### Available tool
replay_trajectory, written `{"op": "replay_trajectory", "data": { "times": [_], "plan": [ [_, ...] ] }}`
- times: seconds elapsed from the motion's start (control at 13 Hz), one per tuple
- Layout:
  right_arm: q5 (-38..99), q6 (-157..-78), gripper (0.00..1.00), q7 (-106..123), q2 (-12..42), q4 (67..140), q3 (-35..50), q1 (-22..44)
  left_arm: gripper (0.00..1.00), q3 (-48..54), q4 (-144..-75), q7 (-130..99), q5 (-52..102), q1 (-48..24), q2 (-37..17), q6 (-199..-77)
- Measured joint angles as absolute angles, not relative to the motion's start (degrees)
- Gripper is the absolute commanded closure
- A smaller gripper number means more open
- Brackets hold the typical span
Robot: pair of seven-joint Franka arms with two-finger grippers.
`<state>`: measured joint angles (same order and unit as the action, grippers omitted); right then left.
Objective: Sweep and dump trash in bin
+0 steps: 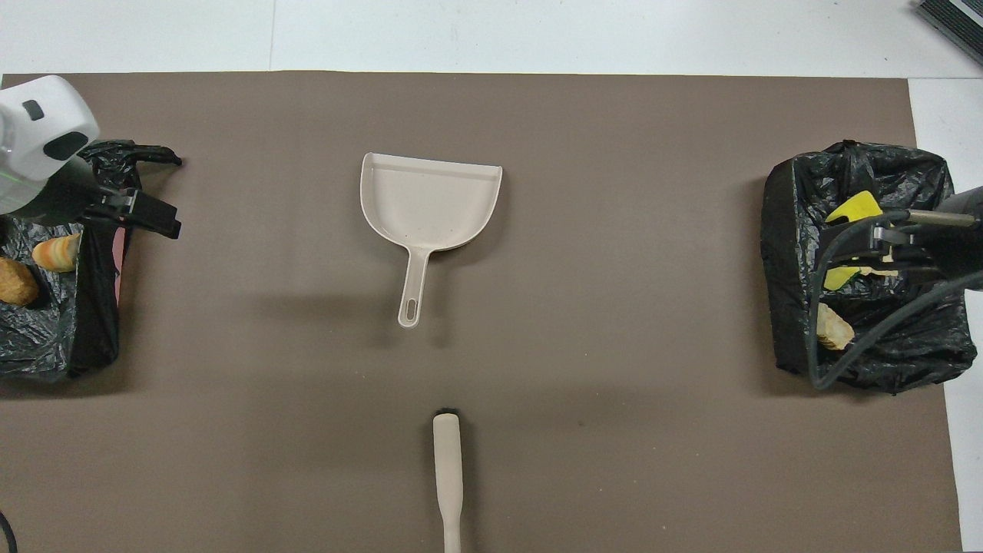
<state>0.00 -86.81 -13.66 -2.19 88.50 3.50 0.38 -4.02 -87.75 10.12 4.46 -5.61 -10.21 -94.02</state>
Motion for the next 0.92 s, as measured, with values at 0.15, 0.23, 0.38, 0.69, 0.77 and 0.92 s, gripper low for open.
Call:
{"op": "replay_trajectory", "data": {
  "times": [0.15,0.23,0.38,0.69,0.77,0.92],
  "plan": [
    [0.0,-86.8,0.00,-13.7,-2.2,88.5,3.5,0.4,0.00,-2.6,-86.2,8.9,1.3,-5.8,-7.4,-90.8],
    [0.0,-86.8,0.00,-13.7,-2.2,88.5,3.5,0.4,0.00,-2.1,-86.2,8.6,0.7,-5.9,-5.5,-89.7],
    [0.0,-86.8,0.00,-13.7,-2.2,88.5,3.5,0.4,0.00,-1.9,-87.5,8.4,0.4,-6.0,-2.1,-88.2],
    [0.0,-86.8,0.00,-13.7,-2.2,88.5,3.5,0.4,0.00,-1.9,-92.5,8.4,0.3,-6.0,1.1,-89.3],
    [0.0,-86.8,0.00,-13.7,-2.2,88.5,3.5,0.4,0.00,-1.9,-92.5,8.4,0.3,-6.0,1.1,-89.4],
    [0.0,-86.8,0.00,-13.7,-2.2,88.5,3.5,0.4,0.00,-1.9,-92.5,8.4,0.3,-6.0,1.3,-89.5]
  ]
}}
